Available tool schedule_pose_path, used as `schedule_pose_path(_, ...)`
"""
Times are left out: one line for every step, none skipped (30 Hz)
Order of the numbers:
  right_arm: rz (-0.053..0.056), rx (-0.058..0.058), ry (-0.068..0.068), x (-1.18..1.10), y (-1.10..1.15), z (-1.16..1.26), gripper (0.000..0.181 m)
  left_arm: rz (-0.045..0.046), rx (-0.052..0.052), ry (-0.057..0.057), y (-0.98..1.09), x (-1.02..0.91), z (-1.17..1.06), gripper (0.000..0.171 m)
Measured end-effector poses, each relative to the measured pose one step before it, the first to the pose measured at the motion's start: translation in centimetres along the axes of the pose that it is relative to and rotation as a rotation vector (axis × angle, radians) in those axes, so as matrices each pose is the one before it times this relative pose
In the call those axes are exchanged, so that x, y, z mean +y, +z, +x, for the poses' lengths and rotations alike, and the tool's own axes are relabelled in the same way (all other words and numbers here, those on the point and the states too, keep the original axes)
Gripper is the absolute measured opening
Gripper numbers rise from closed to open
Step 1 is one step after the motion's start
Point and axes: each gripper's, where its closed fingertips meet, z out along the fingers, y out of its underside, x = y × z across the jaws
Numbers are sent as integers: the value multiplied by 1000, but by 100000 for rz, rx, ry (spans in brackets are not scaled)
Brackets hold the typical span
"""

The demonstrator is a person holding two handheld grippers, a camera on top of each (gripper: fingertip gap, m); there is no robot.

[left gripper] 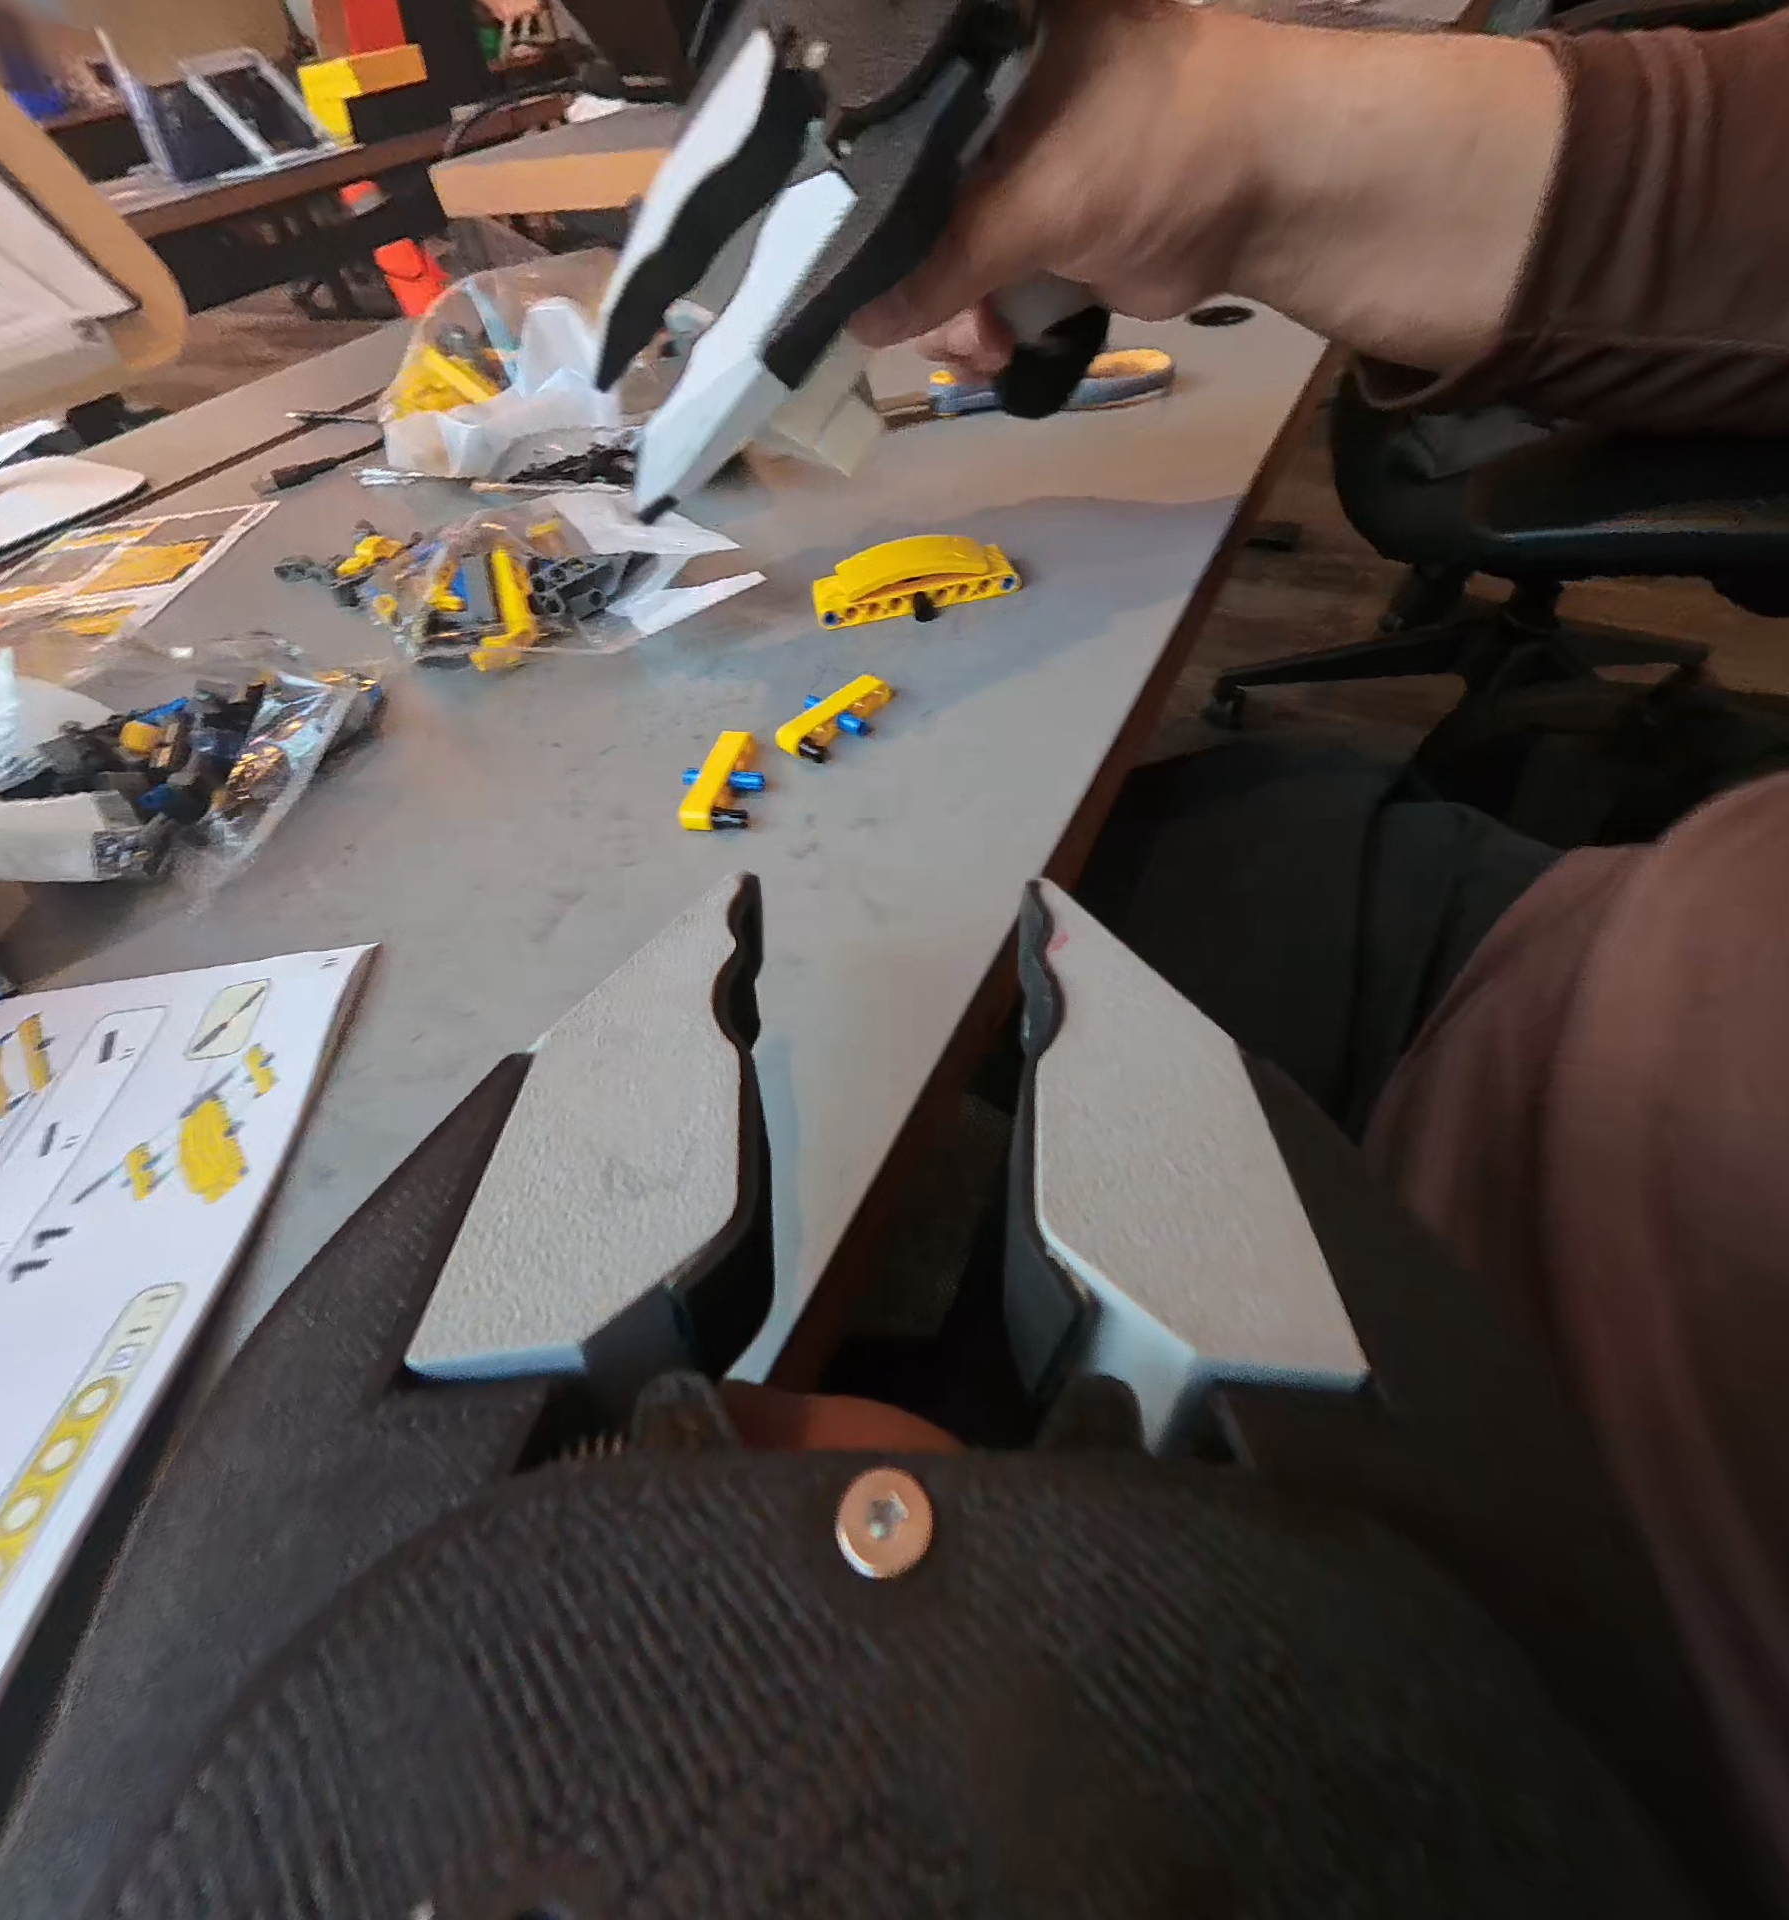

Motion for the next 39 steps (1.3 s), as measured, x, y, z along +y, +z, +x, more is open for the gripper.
schedule_pose_path(-154, -1302, 560, 97, 103, -123, 57, -1076, -3266, -1445, 56, -156, -802, 47)
schedule_pose_path(-170, -1162, 298, 84, 131, -154, 59, -1484, -3655, -1692, 69, -166, -954, 46)
schedule_pose_path(39, -1166, -4, 26, 142, -204, 59, -932, -1909, -2035, 73, -301, -769, 47)
schedule_pose_path(194, -763, -387, -44, 157, -198, 59, -596, -909, -2555, 138, -420, -667, 46)
schedule_pose_path(280, 118, -914, -116, 190, -94, 59, -876, -899, -2724, 245, -459, -727, 46)
schedule_pose_path(268, 744, -1624, -153, 250, -22, 59, -1182, -1003, -2020, 366, -461, -756, 45)
schedule_pose_path(-265, 866, -2301, -79, 340, -16, 57, -1203, -974, -804, 478, -482, -763, 45)
schedule_pose_path(-1004, 1106, -2476, 64, 434, 42, 57, -1115, -1442, 167, 571, -533, -831, 45)
schedule_pose_path(-1239, 952, -2354, 127, 465, 35, 57, -1288, -1722, 699, 673, -522, -853, 45)
schedule_pose_path(-914, 834, -1916, 113, 416, 55, 56, -1904, -1034, 1014, 742, -461, -702, 45)
schedule_pose_path(11, 1026, -1226, -7, 277, 146, 50, -1414, -645, 919, 735, -543, -545, 45)
schedule_pose_path(1036, 931, -797, -134, 118, 177, 41, -351, -90, 904, 663, -624, -328, 45)
schedule_pose_path(1761, -115, -737, -215, -57, 52, 28, 734, 478, 1083, 582, -619, -100, 45)
schedule_pose_path(2177, -808, -462, -245, -185, -16, 14, 902, 565, 1221, 547, -438, 5, 45)
schedule_pose_path(2383, 411, 137, -213, -254, 226, 8, 433, 159, 908, 512, -174, 19, 45)
schedule_pose_path(2264, 1649, 536, -172, -301, 496, 6, 193, 161, 181, 488, 30, 67, 45)
schedule_pose_path(1840, 2151, 921, -101, -276, 644, 3, 226, 902, -615, 435, 194, 217, 44)
schedule_pose_path(1839, 1865, 1546, -129, -252, 673, 3, -190, 1909, -289, 368, 371, 400, 44)
schedule_pose_path(1824, 758, 1988, -172, -186, 530, 2, -676, 1465, 537, 297, 485, 331, 43)
schedule_pose_path(1231, -299, 2051, -91, -101, 331, 3, -529, -320, 1051, 244, 480, 49, 43)
schedule_pose_path(698, -969, 1620, -11, -30, 113, 3, 58, -1103, 1246, 162, 351, -66, 42)
schedule_pose_path(924, -70, 1131, 1, -8, 136, 3, 20, 380, 498, -46, -2, 90, 42)
schedule_pose_path(985, 278, 478, 28, 12, 101, 3, 2075, 1154, 696, -140, -271, 190, 41)
schedule_pose_path(808, 164, -131, 25, 15, 16, 3, 2201, -162, 200, -153, -275, -37, 39)
schedule_pose_path(782, 535, -561, 23, 10, 36, 2, 1156, -119, -586, -85, -122, -87, 37)
schedule_pose_path(705, 934, -369, 4, 9, 101, 2, 170, 276, -993, -13, 0, -86, 37)
schedule_pose_path(381, 13, -172, 16, 48, 2, 2, 162, 530, -1360, 1, 22, -93, 37)
schedule_pose_path(-99, -41, -190, 72, 44, 51, 2, 219, 1064, -1673, 13, 1, -60, 36)
schedule_pose_path(30, 893, 74, 52, 23, 251, 2, 128, 1549, -1784, 5, 8, -13, 36)
schedule_pose_path(2, 528, 586, 78, 9, 264, 2, -169, 1752, -1853, 26, 46, 10, 36)
schedule_pose_path(-390, -589, 1211, 146, 41, 104, 2, -362, 1350, -2004, 40, 54, -41, 36)
schedule_pose_path(-853, -1556, 1457, 228, 81, -72, 3, -525, 976, -2086, 59, 77, -100, 36)
schedule_pose_path(-771, -1880, 1228, 253, 118, -179, 4, -413, 763, -1940, 26, 59, -108, 36)
schedule_pose_path(-175, -1627, 847, 169, 109, -224, 4, -46, 624, -1580, 10, 9, -92, 36)
schedule_pose_path(93, -1733, 39, 111, 111, -303, 5, 372, 309, -1085, -33, -40, -68, 36)
schedule_pose_path(1, -781, -377, 67, 82, -193, 5, 955, 191, -340, -100, -104, -15, 35)
schedule_pose_path(343, -432, -533, -44, 30, -150, 6, 1430, -103, 286, -142, -166, 19, 34)
schedule_pose_path(817, -932, -488, -179, -36, -224, 7, 1566, -452, 692, -160, -185, 18, 33)
schedule_pose_path(1335, -1421, -192, -297, -74, -285, 7, 1440, -730, 873, -151, -177, 2, 31)
